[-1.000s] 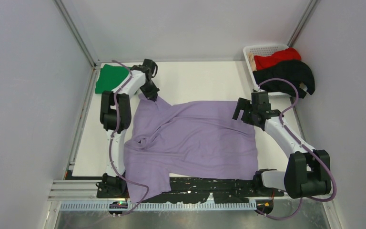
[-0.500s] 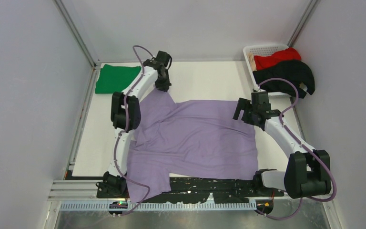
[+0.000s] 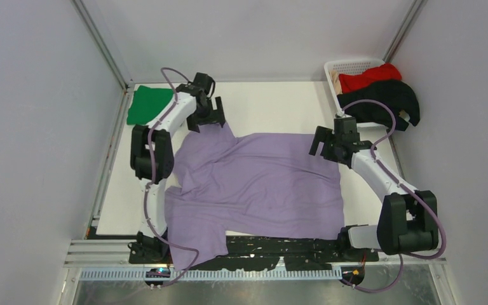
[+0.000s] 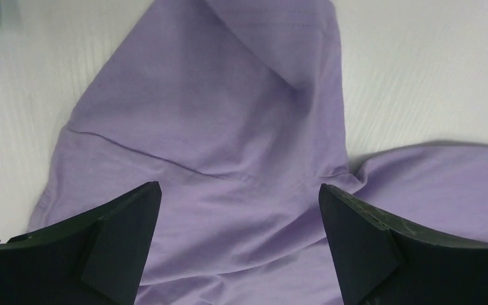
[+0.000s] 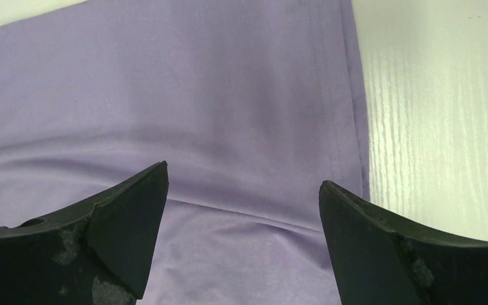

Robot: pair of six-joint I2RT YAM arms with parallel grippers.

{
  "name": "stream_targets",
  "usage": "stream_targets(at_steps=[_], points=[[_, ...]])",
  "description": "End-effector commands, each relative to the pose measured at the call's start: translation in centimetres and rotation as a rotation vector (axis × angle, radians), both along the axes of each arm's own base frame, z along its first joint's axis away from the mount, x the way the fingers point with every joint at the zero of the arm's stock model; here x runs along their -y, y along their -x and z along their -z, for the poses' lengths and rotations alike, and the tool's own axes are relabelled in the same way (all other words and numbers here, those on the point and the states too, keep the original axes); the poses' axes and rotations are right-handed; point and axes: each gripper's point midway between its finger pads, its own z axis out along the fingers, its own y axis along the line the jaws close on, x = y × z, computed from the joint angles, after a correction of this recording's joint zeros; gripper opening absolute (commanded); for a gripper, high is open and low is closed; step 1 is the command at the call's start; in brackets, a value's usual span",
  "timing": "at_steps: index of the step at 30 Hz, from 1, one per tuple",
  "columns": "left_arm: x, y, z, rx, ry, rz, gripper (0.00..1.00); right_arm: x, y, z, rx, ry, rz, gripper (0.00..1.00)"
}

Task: Fold and stack the t-shirts
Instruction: Flatten out the tshirt

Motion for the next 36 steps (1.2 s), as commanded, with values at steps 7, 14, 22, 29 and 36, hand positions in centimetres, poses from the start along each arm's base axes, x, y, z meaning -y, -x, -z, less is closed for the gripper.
stream_targets(at_steps=[7, 14, 22, 29, 36], points=[[-0.8, 1.2, 0.8, -0.017, 0.316, -0.182, 1.0, -7.9, -7.2, -3.6, 0.13, -0.163, -0.209, 0.96], [-2.6, 3.0, 3.4, -0.106, 0.332, -0.268, 0.99, -24.2, -11.9, -5.1, 0.165, -0.387, -0.533, 0.96], [-3.9, 8.4, 3.4, -0.103, 0.312, -0.309, 0.99, -38.3, -13.6, -3.7, 0.146, -0.623, -0.685, 0.97], [-4.0, 9.1, 3.9, -0.128, 0.299, -0.286, 0.99, -41.3, -15.8, 1.8, 0.05, -0.639, -0.601, 0.98], [-4.7, 9.2, 3.2, -0.107, 0.267, -0.29, 0.99, -36.8, -16.2, 4.7, 0.017, -0.45, -0.404, 0.98]])
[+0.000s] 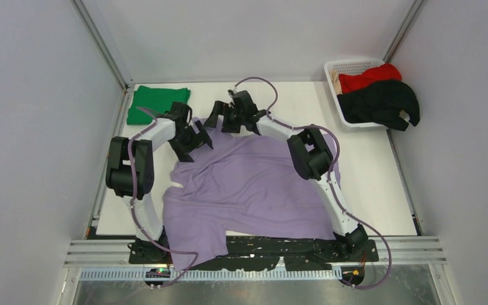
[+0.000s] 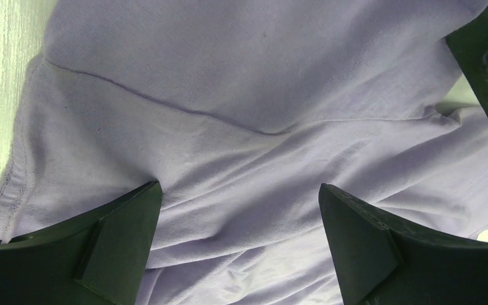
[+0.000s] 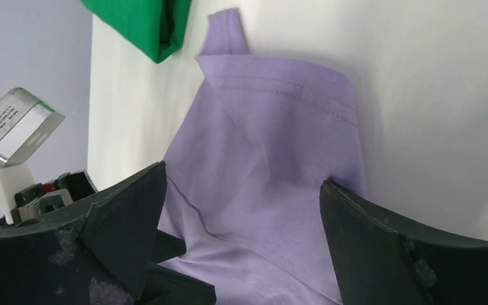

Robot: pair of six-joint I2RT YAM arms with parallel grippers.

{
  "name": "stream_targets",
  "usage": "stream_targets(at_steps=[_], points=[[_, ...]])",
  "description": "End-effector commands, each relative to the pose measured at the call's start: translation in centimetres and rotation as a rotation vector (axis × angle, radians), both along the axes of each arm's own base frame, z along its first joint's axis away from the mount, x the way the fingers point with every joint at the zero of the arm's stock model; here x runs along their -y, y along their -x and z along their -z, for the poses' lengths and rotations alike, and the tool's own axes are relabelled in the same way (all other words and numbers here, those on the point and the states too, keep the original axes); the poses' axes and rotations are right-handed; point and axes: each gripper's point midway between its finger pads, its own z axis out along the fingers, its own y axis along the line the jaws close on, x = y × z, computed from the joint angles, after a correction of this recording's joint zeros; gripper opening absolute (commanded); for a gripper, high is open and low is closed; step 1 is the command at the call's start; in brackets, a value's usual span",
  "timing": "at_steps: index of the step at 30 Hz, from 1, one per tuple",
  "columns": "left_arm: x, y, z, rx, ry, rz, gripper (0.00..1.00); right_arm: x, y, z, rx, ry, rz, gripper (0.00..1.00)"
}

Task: Fold and stack the t-shirts
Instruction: Flatten out the tshirt

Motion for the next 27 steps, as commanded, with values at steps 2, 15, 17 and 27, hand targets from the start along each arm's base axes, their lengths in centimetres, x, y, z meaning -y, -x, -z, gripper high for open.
stream_targets(at_steps=[2, 15, 17, 27], points=[[-0.6, -0.1, -1.3, 0.038, -0.031, 0.007, 0.99, 5.9, -0.5, 1.1, -0.038, 0.215, 0.226, 0.98], [-0.1, -1.3, -3.3, 0.087, -0.014, 0.021, 0.99, 7.0, -1.5, -4.3, 0.09, 0.191, 0.165, 0.97], [-0.1, -1.6, -4.6, 0.113, -0.015, 0.028, 0.99, 6.6, -2.1, -7.2, 0.165, 0.162, 0.123, 0.96], [0.4, 1.7, -7.7, 0.118, -0.317, 0.245, 0.99, 17.0, 4.9, -8.0, 0.218, 0.389, 0.195, 0.95]])
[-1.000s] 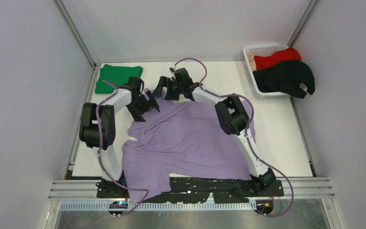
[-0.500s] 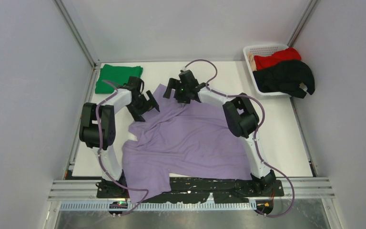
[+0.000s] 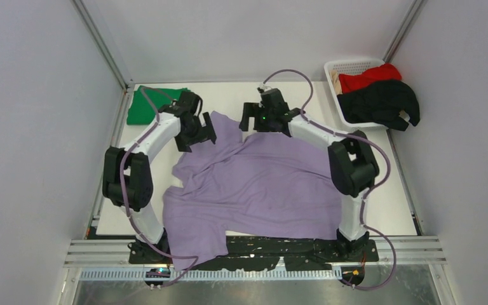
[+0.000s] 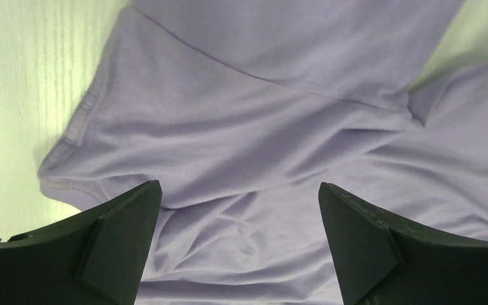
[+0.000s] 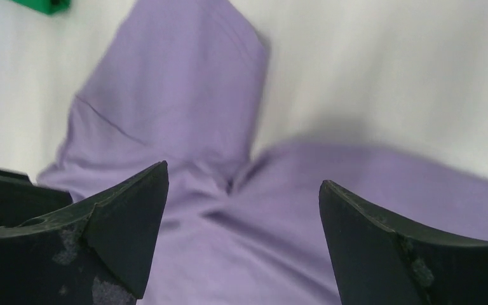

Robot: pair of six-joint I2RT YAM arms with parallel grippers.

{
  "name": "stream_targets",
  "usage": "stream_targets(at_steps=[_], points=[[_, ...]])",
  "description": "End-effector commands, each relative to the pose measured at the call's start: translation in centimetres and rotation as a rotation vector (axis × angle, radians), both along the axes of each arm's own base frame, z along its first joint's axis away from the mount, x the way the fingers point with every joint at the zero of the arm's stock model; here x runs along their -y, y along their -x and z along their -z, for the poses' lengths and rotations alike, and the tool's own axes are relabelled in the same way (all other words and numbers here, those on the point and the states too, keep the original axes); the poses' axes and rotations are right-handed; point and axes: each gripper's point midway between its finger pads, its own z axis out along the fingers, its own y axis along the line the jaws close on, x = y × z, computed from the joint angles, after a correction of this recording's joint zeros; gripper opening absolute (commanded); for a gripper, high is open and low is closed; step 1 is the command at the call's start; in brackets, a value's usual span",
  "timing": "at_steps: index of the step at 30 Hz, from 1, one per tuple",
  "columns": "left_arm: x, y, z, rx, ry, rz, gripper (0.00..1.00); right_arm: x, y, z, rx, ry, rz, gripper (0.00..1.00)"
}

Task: Fold and stack the t-shirts
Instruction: Flatten out the tshirt

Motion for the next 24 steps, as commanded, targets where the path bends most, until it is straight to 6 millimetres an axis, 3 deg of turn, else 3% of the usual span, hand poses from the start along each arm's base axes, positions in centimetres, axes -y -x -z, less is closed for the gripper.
stream_targets(at_steps=[1, 2, 3, 4, 5, 6, 7, 10, 15, 20, 23, 24], points=[[0.4, 1.2, -2.0, 0.012, -0.175, 0.144, 0.99, 6.1, 4.7, -0.6, 0.015, 0.122, 0.058, 0.95], [1.4, 1.5, -1.8, 0.012, -0.165, 0.177, 0.99, 7.6, 5.3, -1.5, 0.029, 0.13, 0.087, 0.95], [2.4, 1.7, -1.3, 0.008, -0.133, 0.206, 0.99, 9.6, 7.2, 0.9, -0.031, 0.19, 0.112, 0.95], [3.6, 2.0, -0.8, -0.001, -0.085, 0.227, 0.99, 11.2, 8.0, 0.4, -0.041, 0.202, 0.14, 0.95], [4.5, 2.0, -0.4, -0.008, -0.038, 0.235, 0.99, 12.7, 9.4, 2.2, -0.085, 0.239, 0.158, 0.95], [5.0, 1.9, 0.1, -0.017, -0.017, 0.236, 0.99, 13.9, 10.1, 2.1, -0.099, 0.246, 0.179, 0.95], [5.3, 1.7, 0.6, -0.028, -0.008, 0.231, 0.99, 15.3, 11.0, 3.3, -0.133, 0.265, 0.199, 0.95], [5.8, 0.5, 1.9, -0.049, -0.011, 0.221, 0.99, 17.6, 12.1, 4.7, -0.18, 0.281, 0.235, 0.95], [6.0, -1.5, 3.7, -0.124, -0.054, 0.194, 0.99, 20.4, 11.3, 6.6, -0.236, 0.287, 0.32, 0.95], [6.9, -3.0, 5.5, -0.224, 0.058, 0.151, 0.99, 20.3, 9.0, 8.0, -0.278, 0.289, 0.301, 0.96], [6.2, -4.1, 6.2, -0.262, 0.066, 0.096, 0.99, 20.2, 7.9, 8.9, -0.306, 0.319, 0.282, 0.96], [5.8, -4.5, 6.3, -0.275, 0.058, 0.078, 0.99, 20.1, 7.0, 8.4, -0.292, 0.321, 0.284, 0.96]])
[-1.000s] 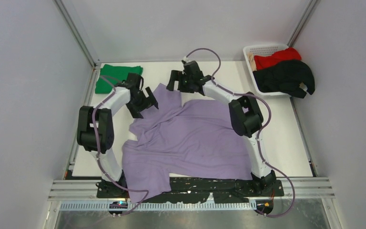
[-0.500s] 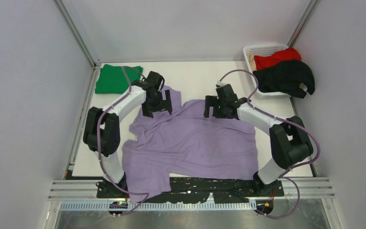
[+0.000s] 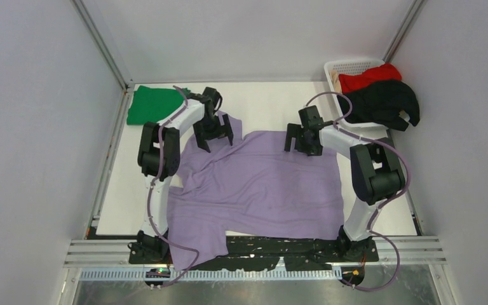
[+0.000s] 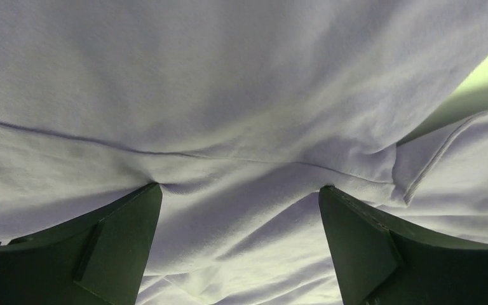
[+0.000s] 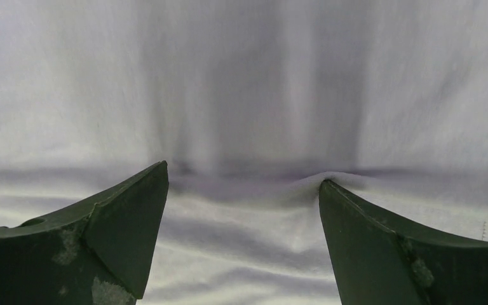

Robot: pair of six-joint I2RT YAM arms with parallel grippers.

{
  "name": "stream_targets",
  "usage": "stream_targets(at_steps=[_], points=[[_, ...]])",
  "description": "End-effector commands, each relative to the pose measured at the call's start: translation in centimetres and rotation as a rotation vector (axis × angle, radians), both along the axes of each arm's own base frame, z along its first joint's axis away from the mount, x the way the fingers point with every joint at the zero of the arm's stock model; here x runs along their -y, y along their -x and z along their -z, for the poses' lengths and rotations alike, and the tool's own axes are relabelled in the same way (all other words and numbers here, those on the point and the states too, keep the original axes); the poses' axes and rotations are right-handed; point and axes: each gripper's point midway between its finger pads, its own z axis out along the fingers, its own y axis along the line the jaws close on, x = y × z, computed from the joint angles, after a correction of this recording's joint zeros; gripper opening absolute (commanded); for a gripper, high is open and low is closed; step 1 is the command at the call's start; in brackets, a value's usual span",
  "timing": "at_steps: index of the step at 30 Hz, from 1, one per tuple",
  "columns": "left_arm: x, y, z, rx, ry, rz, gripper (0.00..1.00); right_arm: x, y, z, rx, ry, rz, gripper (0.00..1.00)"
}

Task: Fold and stack the t-shirts
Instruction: Flatten out the tshirt

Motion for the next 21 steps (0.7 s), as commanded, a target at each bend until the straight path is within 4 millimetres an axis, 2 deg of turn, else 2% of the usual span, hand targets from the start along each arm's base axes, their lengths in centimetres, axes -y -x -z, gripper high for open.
stream_targets(at_steps=[1, 2, 3, 4, 7, 8, 10, 11, 12, 13, 14, 15, 16, 17, 18, 19, 20, 21], points=[[-0.6, -1.9, -0.3, -0.066, 0.056, -0.091, 0.99, -0.2, -2.5, 0.6, -0.011, 0.02, -0.027, 0.96], [-0.7, -2.5, -0.3, -0.068, 0.069, -0.102, 0.99, -0.2, -3.5, 0.0, 0.007, 0.012, -0.025, 0.96], [-1.0, -3.3, -0.5, -0.068, 0.088, -0.121, 0.99, -0.2, -3.6, 0.4, -0.01, 0.011, -0.029, 0.96], [-0.8, -4.0, -0.8, -0.068, 0.124, -0.134, 0.99, -0.6, -4.7, -0.4, 0.008, -0.02, -0.034, 0.96], [-0.8, -7.0, -1.2, -0.032, 0.215, -0.197, 0.99, -1.0, -6.2, 0.1, -0.017, -0.074, -0.042, 0.96], [-0.7, -8.1, -1.4, -0.018, 0.255, -0.213, 0.99, -1.1, -7.3, -0.6, 0.001, -0.099, -0.042, 0.96], [-0.4, -10.0, -1.1, -0.014, 0.325, -0.251, 0.99, -1.1, -8.7, -0.1, -0.007, -0.121, -0.038, 0.96], [-0.2, -10.9, -1.0, -0.008, 0.352, -0.263, 0.99, -1.3, -9.8, -0.9, 0.016, -0.134, -0.043, 0.96], [-0.1, -11.7, -1.1, 0.001, 0.379, -0.275, 0.99, -1.1, -10.2, -0.2, 0.007, -0.135, -0.04, 0.96], [0.1, -12.6, -1.3, 0.018, 0.401, -0.286, 0.99, -1.3, -11.4, -1.1, 0.033, -0.145, -0.043, 0.96], [0.1, -13.5, -1.4, 0.036, 0.418, -0.303, 0.99, -1.1, -11.9, -0.4, 0.023, -0.144, -0.039, 0.96], [-0.1, -14.3, -1.6, 0.058, 0.432, -0.329, 0.99, -1.2, -13.1, -1.4, 0.05, -0.148, -0.04, 0.96], [-0.2, -15.0, -1.6, 0.073, 0.446, -0.352, 0.99, -0.9, -13.5, -0.7, 0.038, -0.145, -0.034, 0.96], [-0.3, -15.7, -1.6, 0.089, 0.46, -0.381, 0.99, -0.7, -14.6, -1.6, 0.062, -0.148, -0.026, 0.96], [-0.7, -16.5, -1.7, 0.107, 0.474, -0.411, 0.99, -0.5, -15.0, -1.0, 0.054, -0.149, -0.017, 0.96], [-0.9, -17.3, -1.7, 0.128, 0.482, -0.435, 0.99, -0.1, -15.9, -1.7, 0.074, -0.153, -0.006, 0.96], [-1.4, -18.0, -1.8, 0.148, 0.482, -0.462, 0.99, 0.1, -16.3, -1.2, 0.068, -0.154, 0.004, 0.96], [-1.8, -18.8, -2.0, 0.17, 0.48, -0.485, 0.99, 0.6, -17.1, -1.8, 0.084, -0.15, 0.019, 0.96]])
